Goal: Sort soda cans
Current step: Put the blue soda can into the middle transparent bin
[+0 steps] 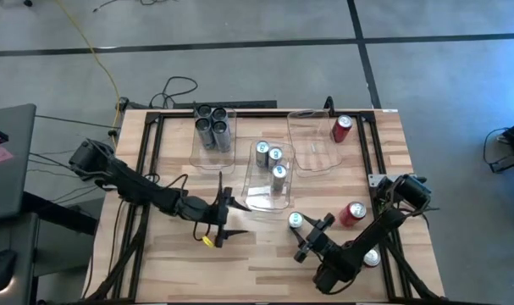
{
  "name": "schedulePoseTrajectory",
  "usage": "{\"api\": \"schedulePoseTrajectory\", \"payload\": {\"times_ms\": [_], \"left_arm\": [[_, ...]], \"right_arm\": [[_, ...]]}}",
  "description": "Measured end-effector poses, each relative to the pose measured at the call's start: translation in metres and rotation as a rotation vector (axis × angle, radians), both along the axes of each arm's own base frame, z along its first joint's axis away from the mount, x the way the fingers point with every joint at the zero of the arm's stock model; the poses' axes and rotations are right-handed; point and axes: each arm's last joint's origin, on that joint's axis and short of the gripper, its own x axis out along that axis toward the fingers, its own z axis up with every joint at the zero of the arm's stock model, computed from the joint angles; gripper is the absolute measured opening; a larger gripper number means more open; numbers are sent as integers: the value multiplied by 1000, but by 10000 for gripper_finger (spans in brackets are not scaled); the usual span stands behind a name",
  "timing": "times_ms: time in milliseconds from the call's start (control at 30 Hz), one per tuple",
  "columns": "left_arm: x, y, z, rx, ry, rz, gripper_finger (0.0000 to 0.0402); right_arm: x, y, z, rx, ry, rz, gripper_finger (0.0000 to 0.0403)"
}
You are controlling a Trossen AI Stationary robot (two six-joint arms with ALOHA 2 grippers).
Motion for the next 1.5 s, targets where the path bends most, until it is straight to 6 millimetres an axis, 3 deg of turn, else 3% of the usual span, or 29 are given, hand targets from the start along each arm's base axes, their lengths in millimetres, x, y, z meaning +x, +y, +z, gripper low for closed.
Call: {"api": "schedulePoseTrajectory", "payload": {"times_ms": [367,533,733,1100,1500], "left_arm": [[46,-4,7,-36,-10,-146,297],[61,-6,1,-57,10,-212,303],[65,-7,-1,20,-18,-204,326],[67,0,1,-21,-27,-130,395],[67,-2,3,-21,-43,-182,385]], "right_arm": [[34,15,30,-49,85,70,227],[46,18,43,-88,107,99,227],[48,17,43,-83,114,96,227],[59,21,47,-79,98,134,227],[73,15,51,-76,84,136,227]]}}
